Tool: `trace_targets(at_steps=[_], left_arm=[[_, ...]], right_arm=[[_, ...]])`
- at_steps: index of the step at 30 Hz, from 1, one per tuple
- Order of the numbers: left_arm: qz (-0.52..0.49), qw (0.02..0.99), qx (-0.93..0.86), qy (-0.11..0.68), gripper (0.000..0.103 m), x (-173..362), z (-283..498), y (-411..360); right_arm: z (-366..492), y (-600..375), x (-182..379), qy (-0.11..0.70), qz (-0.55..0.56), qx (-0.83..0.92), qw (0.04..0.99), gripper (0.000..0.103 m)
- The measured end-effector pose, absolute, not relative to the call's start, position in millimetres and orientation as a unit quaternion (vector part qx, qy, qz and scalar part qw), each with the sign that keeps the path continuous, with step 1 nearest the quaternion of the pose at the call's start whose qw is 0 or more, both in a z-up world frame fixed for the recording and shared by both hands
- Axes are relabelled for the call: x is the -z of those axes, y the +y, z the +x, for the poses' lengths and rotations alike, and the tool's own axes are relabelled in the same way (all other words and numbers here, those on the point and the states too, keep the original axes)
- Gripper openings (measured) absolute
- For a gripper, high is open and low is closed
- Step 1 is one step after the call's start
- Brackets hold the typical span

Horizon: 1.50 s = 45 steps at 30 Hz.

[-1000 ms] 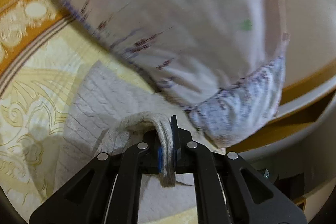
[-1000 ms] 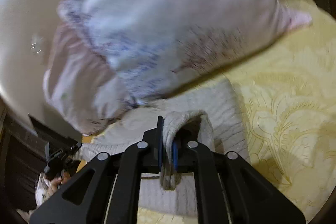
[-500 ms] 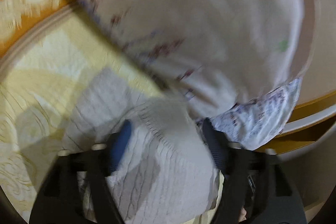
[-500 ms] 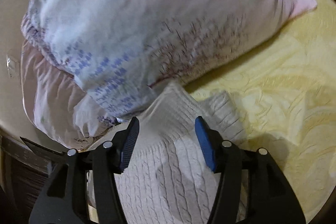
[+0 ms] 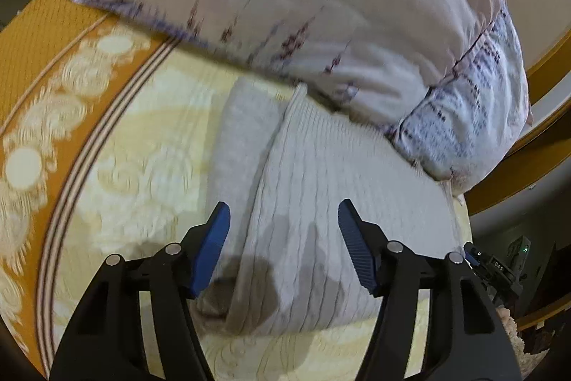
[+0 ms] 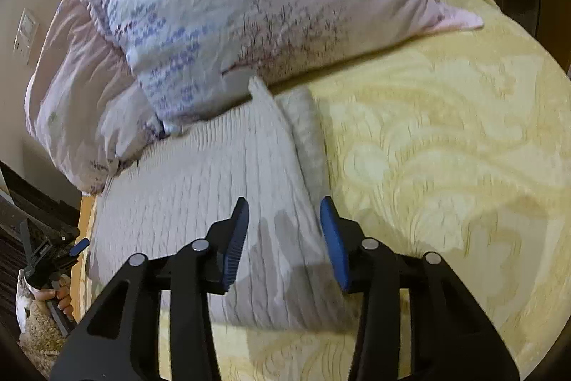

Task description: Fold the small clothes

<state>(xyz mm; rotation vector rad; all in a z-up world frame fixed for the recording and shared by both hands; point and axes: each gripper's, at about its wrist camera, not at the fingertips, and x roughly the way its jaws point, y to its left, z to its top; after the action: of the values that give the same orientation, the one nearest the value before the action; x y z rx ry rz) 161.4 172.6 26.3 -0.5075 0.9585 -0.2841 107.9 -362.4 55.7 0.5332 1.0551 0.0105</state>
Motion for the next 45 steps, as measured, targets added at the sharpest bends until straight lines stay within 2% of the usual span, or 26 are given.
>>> trace_targets(at_steps=[3,10,12,13,14,15,17,23,27,33,37,40,43,45], left_arm=[[-0.246,0.843,0.137,0.459,0.059,-18.7,154.8,172.2],[-0.225,0.841,0.14,0.471,0.045,-10.7,154.6,158.8],[-0.226,0.841,0.136,0.473,0.034,-8.5,155.0,158.7],[-0.227,0.84,0.137,0.473,0.028,-8.1,155.2,159.3],[-0.231,0.837,0.14,0.476,0.017,-7.0,155.4,160.3],[-0.236,0.835,0.143,0.477,0.014,-6.6,155.3,161.5],[-0.246,0.832,0.154,0.473,0.01,-8.9,153.5,164.5],[-0.268,0.83,0.191,0.451,0.008,-29.8,142.7,176.8],[-0.256,0.831,0.202,0.451,0.008,-34.4,131.4,180.4],[-0.273,0.816,0.167,0.482,0.008,-2.1,131.9,185.4],[-0.27,0.821,0.16,0.477,0.009,-9.3,131.3,185.6],[-0.262,0.837,0.142,0.459,0.021,-24.5,129.6,187.8],[-0.235,0.861,0.149,0.425,0.032,-44.0,129.4,175.6],[-0.21,0.867,0.177,0.415,0.057,-50.2,133.1,154.2]], right_arm=[[105.4,-356.5,-52.1,0.504,0.239,-0.005,0.83,0.038],[103.8,-354.4,-49.2,0.509,0.221,0.004,0.832,0.02],[103.8,-354.0,-49.7,0.509,0.217,0.004,0.833,0.017],[104.4,-353.0,-50.5,0.509,0.214,0.002,0.834,0.012],[104.5,-352.0,-51.8,0.508,0.212,0.0,0.835,0.011],[104.0,-350.3,-55.0,0.504,0.209,-0.001,0.838,0.011],[101.1,-349.4,-64.9,0.491,0.21,-0.003,0.845,0.01],[85.0,-353.5,-96.8,0.454,0.233,-0.001,0.86,0.01],[71.7,-350.4,-91.2,0.473,0.22,0.015,0.853,0.01],[72.7,-347.8,-51.6,0.528,0.21,0.066,0.82,0.013],[75.9,-343.5,-69.2,0.507,0.187,0.092,0.837,0.036],[78.2,-333.9,-91.4,0.464,0.171,0.087,0.865,0.04],[93.4,-311.7,-94.2,0.465,0.154,0.039,0.871,0.043],[105.1,-294.6,-87.1,0.479,0.142,0.015,0.866,0.043]])
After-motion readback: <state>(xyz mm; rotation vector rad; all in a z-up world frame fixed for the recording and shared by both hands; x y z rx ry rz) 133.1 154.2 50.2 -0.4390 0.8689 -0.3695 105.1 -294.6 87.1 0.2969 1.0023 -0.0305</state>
